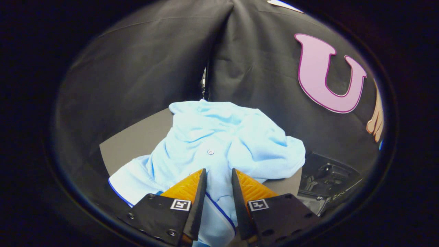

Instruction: Put the clothes into the washing machine and then close the washing machine lid.

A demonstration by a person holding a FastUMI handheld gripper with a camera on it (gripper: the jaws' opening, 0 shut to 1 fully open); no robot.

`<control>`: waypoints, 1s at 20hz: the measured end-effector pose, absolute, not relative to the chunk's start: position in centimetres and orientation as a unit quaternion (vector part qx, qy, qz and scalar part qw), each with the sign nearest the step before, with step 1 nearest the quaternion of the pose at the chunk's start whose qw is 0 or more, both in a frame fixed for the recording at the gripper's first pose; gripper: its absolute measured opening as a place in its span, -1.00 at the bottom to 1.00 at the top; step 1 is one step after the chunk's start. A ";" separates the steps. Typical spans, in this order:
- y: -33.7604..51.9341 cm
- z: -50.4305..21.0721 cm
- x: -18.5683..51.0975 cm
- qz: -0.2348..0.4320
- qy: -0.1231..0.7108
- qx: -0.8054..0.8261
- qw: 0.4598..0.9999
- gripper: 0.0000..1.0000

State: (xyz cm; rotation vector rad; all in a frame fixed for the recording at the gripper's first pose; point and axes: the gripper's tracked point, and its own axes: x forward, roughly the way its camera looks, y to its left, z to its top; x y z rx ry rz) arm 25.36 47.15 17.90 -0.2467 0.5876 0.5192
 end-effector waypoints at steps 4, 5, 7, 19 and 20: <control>46.7 18.0 25.6 0.255 0.295 -0.102 0.915 -0.88; 46.3 18.1 25.7 0.254 0.296 -0.098 0.916 -0.88; 44.9 18.4 25.8 0.247 0.301 -0.087 0.917 -0.89; 19.5 19.7 27.6 0.035 0.297 -0.065 0.952 -0.89; 18.1 19.8 27.4 0.019 0.296 -0.065 0.953 -0.89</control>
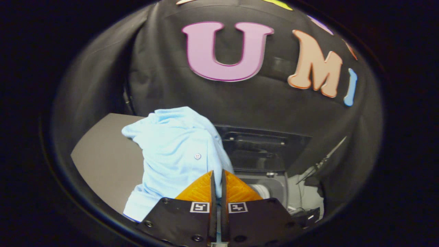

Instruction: Put the clothes into the washing machine and then close the washing machine lid.

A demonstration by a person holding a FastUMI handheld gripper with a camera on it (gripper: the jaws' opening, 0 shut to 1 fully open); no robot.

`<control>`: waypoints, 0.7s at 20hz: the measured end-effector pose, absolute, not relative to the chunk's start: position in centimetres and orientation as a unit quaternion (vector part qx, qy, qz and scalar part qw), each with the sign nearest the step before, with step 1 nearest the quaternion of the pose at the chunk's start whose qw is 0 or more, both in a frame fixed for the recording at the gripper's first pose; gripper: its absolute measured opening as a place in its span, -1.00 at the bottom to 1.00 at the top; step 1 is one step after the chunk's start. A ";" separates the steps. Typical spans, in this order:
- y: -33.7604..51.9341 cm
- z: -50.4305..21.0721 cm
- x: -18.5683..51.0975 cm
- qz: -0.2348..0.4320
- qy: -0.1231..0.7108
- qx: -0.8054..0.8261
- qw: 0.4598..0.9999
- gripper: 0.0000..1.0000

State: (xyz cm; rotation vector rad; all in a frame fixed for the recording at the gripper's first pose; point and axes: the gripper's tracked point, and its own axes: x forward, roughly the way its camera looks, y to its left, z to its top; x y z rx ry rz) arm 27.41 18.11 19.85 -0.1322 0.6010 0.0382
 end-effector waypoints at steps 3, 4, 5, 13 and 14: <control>14.9 19.2 27.4 -0.010 0.302 -0.057 0.951 -0.89; 14.5 19.1 27.5 -0.020 0.303 -0.067 0.950 -0.89; 13.6 18.8 27.4 -0.029 0.305 -0.077 0.949 -0.89; 11.8 16.4 28.3 -0.030 0.311 -0.037 0.949 -0.85; 11.7 16.6 28.5 -0.030 0.305 -0.036 0.951 -0.86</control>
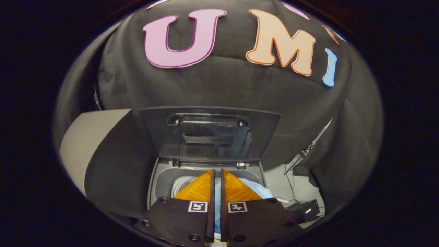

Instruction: Put the clothes into the washing machine and then close the washing machine lid.

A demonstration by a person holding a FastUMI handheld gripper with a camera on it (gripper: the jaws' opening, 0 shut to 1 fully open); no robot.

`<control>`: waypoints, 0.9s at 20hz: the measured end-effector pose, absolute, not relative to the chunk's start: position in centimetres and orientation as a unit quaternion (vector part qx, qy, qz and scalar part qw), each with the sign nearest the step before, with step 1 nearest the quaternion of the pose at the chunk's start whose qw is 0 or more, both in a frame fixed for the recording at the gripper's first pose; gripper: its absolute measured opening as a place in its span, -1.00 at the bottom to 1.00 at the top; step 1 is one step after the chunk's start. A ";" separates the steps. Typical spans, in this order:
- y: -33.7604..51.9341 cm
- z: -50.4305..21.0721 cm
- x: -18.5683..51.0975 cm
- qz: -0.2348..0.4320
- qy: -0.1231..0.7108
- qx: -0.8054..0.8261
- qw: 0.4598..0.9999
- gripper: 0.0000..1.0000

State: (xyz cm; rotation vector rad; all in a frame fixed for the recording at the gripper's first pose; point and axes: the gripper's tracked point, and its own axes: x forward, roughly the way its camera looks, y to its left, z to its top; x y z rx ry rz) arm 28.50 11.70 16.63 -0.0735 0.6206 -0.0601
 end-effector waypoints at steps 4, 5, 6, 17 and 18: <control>11.5 17.3 28.8 -0.024 0.294 -0.043 0.954 -0.86; 11.7 17.3 28.7 -0.022 0.295 -0.044 0.954 -0.86; 11.7 17.1 28.6 -0.020 0.296 -0.045 0.954 -0.86; 12.3 19.1 33.1 -0.034 0.232 -0.006 0.972 -0.40; 12.5 19.6 34.1 -0.035 0.220 -0.002 0.975 -0.18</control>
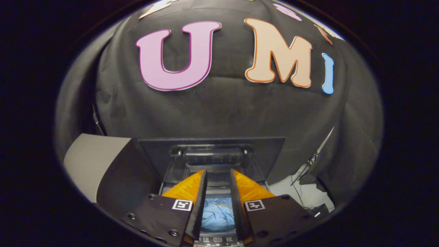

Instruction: Put the clothes into the washing machine and then close the washing machine lid.

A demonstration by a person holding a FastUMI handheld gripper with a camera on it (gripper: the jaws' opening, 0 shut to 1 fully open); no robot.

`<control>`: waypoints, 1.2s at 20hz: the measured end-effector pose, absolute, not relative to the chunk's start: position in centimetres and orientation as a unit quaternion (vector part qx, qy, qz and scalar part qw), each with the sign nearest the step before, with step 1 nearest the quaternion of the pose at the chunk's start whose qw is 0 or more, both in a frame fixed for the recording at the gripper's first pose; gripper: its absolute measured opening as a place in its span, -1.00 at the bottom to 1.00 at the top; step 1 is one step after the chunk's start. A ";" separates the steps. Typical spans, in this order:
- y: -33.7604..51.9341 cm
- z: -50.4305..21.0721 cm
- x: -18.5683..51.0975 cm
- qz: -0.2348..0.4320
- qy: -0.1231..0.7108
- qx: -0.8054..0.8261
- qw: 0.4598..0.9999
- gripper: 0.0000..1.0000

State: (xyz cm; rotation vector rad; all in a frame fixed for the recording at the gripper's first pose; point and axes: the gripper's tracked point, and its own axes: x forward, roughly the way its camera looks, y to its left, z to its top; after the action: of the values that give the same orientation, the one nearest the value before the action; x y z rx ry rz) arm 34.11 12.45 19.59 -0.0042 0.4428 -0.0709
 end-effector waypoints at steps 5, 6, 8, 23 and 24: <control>13.5 22.8 39.3 -0.037 0.158 0.012 0.987 0.86; 13.9 23.4 40.4 -0.036 0.146 0.013 0.989 0.87; 15.0 24.3 42.4 -0.030 0.124 0.012 0.992 0.89; 16.9 18.7 46.9 -0.016 0.148 -0.015 0.989 0.94; 16.9 18.4 46.7 -0.017 0.151 -0.013 0.988 0.94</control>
State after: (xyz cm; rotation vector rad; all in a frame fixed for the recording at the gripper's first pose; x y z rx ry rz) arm 46.69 16.94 18.42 -0.0255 0.3029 -0.0347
